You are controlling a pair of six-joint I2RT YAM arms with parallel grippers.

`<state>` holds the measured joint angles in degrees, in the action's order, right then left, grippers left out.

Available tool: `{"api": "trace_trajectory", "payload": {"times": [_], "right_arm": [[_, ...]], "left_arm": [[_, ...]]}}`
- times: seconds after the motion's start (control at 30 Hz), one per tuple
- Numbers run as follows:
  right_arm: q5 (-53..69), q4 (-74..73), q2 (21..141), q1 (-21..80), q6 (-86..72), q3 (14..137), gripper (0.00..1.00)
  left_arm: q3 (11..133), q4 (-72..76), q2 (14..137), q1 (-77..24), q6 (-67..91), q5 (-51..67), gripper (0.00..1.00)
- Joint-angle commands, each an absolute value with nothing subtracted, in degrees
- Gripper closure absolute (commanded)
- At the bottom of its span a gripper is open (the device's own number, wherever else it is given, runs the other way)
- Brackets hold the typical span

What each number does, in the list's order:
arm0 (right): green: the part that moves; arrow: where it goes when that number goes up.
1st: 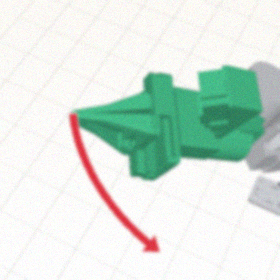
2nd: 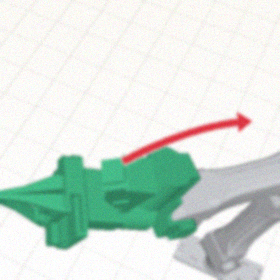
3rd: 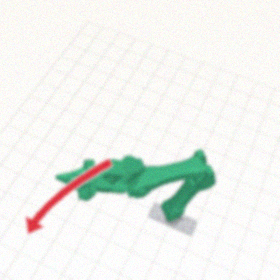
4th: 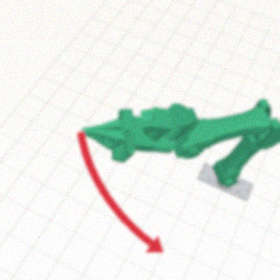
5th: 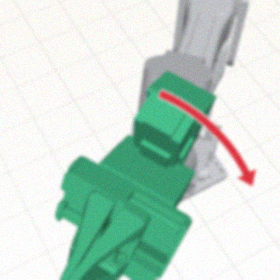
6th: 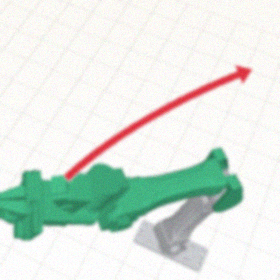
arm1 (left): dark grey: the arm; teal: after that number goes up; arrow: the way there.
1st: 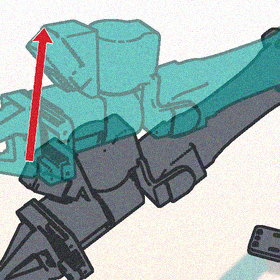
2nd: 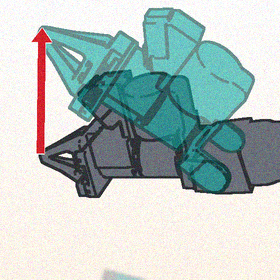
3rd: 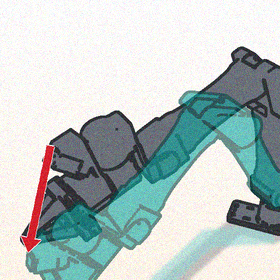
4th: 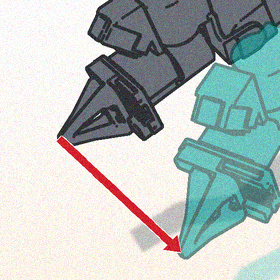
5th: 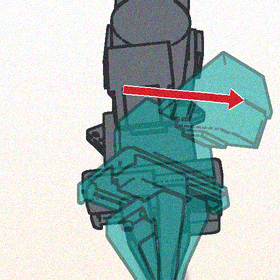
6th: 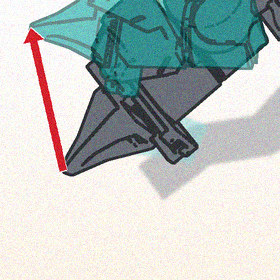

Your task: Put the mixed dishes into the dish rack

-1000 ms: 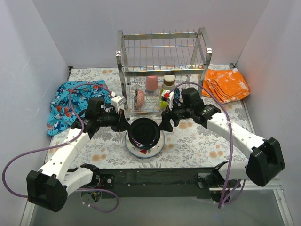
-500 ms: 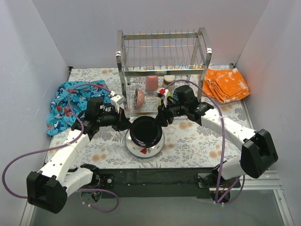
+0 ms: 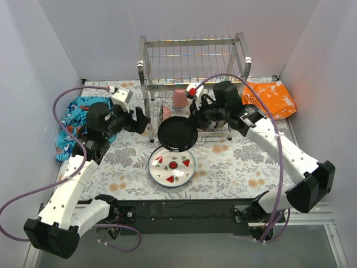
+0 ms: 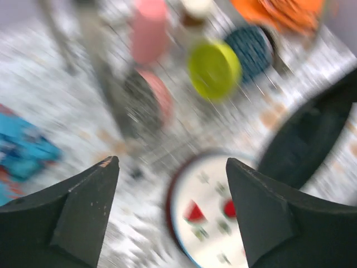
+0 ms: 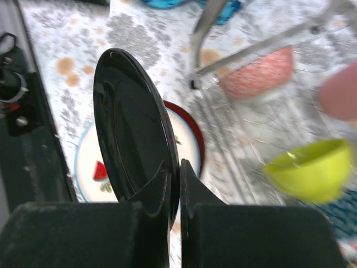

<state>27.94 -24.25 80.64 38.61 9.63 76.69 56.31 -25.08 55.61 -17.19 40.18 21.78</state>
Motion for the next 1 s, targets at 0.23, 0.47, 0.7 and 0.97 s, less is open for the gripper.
{"api": "trace_trajectory", "payload": {"times": [0.23,0.47,0.7,0.97], "right_arm": [[14.26,-30.19,73.84,38.67,13.82,100.37,0.99],[-5.77,-19.53,72.14,38.76,11.15,106.60,0.99],[-38.05,-3.52,77.60,38.76,19.85,108.71,0.99],[-51.40,2.63,83.93,38.76,24.08,112.15,0.99]], "left_arm": [[55.46,-3.87,51.67,-16.09,39.81,-8.05,1.00],[63.45,-13.79,66.59,-6.59,47.55,-8.97,1.00],[58.27,-5.19,75.22,-7.47,52.63,5.36,1.00],[59.33,-1.68,79.28,-13.88,55.73,8.17,1.00]]}}
